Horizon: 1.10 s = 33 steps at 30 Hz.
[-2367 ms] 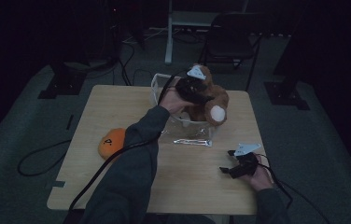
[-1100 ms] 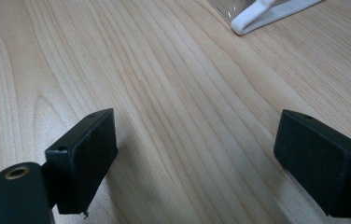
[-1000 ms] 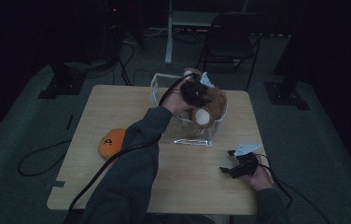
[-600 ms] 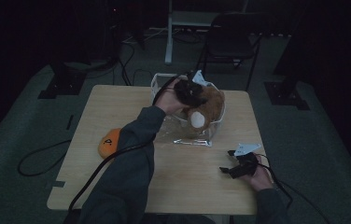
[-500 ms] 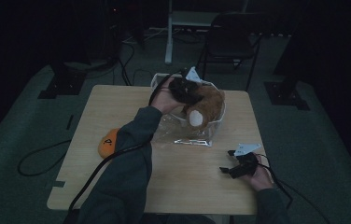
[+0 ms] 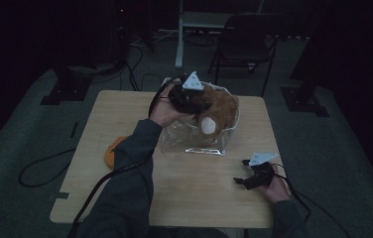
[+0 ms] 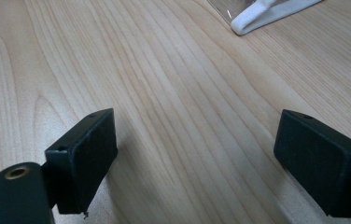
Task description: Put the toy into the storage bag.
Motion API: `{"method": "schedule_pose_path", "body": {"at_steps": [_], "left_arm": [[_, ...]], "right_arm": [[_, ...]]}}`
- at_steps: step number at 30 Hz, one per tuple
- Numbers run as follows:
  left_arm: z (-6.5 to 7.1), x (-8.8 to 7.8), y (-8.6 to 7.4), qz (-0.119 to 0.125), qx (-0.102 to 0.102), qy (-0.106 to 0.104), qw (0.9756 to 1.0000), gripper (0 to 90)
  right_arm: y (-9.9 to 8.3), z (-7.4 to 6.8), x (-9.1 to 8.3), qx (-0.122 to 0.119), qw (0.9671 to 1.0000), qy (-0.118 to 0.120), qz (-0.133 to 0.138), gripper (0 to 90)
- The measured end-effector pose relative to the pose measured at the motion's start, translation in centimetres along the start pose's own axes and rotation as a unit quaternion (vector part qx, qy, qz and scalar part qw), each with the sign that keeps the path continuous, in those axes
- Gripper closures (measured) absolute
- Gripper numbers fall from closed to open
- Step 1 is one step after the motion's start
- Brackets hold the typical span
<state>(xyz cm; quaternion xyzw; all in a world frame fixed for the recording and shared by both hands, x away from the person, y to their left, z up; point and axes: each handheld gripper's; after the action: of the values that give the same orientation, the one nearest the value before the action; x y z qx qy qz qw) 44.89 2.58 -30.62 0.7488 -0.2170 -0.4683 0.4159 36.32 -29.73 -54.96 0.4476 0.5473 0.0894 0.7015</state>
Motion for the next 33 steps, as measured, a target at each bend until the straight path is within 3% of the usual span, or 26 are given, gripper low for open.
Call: {"method": "schedule_pose_path", "body": {"at_steps": [15, 20, 33], "left_arm": [[2.8, -1.2, -1.0, 0.022, 0.0, -0.018, 0.9996, 42.3], [4.2, -1.3, -1.4, 0.027, 0.01, -0.025, 0.9993, 41.7], [7.7, -1.1, -3.0, 0.044, 0.021, -0.086, 0.9951, 47.6]], "right_arm": [[0.0, 0.0, 0.0, 0.0, 1.0, 0.0, -0.001, 12.6], [0.0, 0.0, 0.0, 0.0, 1.0, 0.0, -0.001, 12.6], [0.0, 0.0, 0.0, 0.0, 1.0, 0.0, -0.001, 12.6]]}}
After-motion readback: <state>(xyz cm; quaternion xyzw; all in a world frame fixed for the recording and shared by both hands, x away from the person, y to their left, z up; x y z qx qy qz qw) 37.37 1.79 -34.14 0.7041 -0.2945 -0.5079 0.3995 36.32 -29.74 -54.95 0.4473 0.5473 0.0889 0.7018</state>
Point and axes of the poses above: each handheld gripper's, and its own axes: x roughly forward along the jaws, y roughly out of its top, z roughly to its right
